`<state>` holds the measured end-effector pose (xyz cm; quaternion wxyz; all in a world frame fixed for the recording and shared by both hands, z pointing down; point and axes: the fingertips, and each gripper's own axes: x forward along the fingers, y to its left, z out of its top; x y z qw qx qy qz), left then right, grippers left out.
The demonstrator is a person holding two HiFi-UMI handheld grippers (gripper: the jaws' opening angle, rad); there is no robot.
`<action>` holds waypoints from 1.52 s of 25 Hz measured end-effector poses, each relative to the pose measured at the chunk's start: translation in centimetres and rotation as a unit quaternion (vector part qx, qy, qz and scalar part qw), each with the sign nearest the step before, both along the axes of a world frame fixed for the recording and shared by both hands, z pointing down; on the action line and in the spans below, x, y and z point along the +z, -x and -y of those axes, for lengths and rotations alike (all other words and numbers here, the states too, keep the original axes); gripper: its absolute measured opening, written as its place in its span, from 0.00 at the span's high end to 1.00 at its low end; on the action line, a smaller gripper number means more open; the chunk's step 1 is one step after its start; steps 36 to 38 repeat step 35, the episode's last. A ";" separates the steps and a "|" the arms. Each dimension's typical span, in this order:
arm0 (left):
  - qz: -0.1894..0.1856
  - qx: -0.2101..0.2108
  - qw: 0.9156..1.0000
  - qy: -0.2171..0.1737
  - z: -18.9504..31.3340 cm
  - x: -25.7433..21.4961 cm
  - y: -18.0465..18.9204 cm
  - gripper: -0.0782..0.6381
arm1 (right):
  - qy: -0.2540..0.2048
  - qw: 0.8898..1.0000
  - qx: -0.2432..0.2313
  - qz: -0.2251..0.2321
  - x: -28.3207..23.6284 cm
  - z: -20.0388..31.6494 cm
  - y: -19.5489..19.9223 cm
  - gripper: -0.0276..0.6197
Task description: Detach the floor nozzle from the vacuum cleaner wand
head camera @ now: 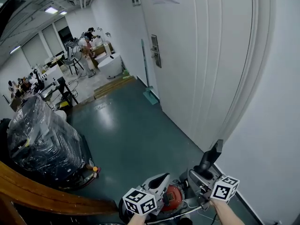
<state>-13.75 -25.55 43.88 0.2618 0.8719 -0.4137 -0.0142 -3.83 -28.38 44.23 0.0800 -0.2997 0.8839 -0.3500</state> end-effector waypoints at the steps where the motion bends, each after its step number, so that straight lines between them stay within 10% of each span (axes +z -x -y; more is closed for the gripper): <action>1: -0.001 -0.002 1.000 -0.005 -0.1 -0.8 0.1 0.88 | -0.003 1.000 0.000 0.005 -0.8 -0.2 0.3 0.68; 18: -0.010 -0.027 0.994 -0.108 -2.5 -13.1 0.4 0.88 | -0.093 0.995 -0.017 0.015 -12.3 -4.1 3.6 0.68; 38: -0.013 -0.043 0.993 -0.111 -1.9 -13.5 1.5 0.88 | -0.109 0.994 -0.025 0.014 -13.4 -3.1 4.0 0.68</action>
